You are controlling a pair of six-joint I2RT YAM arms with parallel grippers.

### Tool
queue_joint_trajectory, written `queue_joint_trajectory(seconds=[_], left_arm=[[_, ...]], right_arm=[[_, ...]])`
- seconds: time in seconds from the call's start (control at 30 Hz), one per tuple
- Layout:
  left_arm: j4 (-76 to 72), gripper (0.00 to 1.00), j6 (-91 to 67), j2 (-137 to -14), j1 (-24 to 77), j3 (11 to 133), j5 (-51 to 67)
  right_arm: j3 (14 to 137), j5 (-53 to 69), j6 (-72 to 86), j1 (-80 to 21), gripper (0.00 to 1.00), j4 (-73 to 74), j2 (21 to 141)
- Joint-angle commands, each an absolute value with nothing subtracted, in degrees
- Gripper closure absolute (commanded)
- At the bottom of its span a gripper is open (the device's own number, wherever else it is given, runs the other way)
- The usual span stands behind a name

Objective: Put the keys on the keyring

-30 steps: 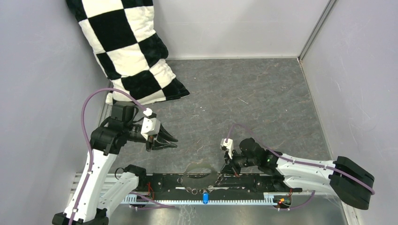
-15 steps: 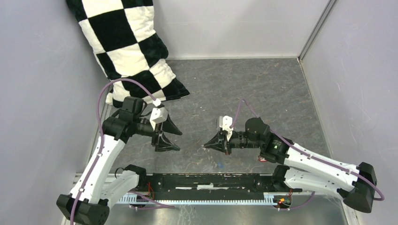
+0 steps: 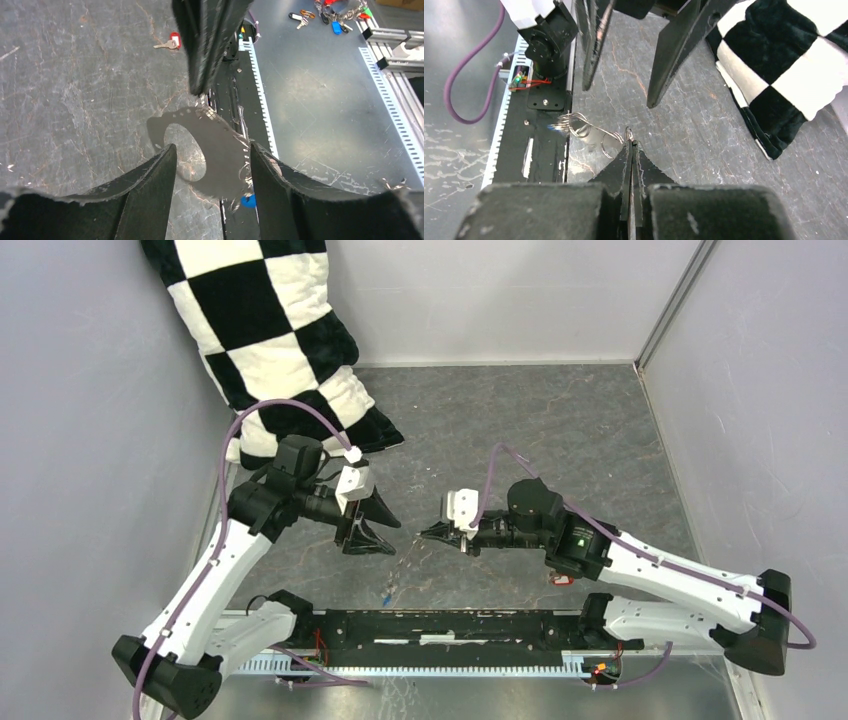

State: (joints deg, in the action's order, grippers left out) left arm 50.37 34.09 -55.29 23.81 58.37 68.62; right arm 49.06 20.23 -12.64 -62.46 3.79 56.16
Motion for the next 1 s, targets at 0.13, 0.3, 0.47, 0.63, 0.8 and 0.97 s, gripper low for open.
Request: queue_joint_trajectory(seconds=[0.13,0.3,0.47,0.63,0.8,0.97], left_arm=[[48.69,0.44,39.55,-53.34,26.0,57.85,66.59],[47.76,0.55,39.88,-53.84,26.28,57.76,64.18],[44.79,0.6,37.17,-53.03,26.29,57.79,63.37],[45.18,0.58,35.22,-52.19,26.46,57.59,67.38],[46.2,0.58,34.98,-51.8,26.94,57.63,67.77],[46.18,0.58,34.08,-51.51,27.45,57.45,67.58]], right_arm=[[55.14,18.49,-16.28,-63.98,0.99,1.87,59.22],[56.83,17.97,-16.08,-65.71,0.99,1.94,60.53],[57.39,17.34,-16.09,-66.53,0.99,2.21,61.34],[57.9,16.49,-15.75,-67.04,0.99,1.72,62.01],[58.45,16.1,-15.38,-67.73,0.99,1.3,62.49],[58.89,15.3,-15.12,-68.44,0.99,1.27,62.8]])
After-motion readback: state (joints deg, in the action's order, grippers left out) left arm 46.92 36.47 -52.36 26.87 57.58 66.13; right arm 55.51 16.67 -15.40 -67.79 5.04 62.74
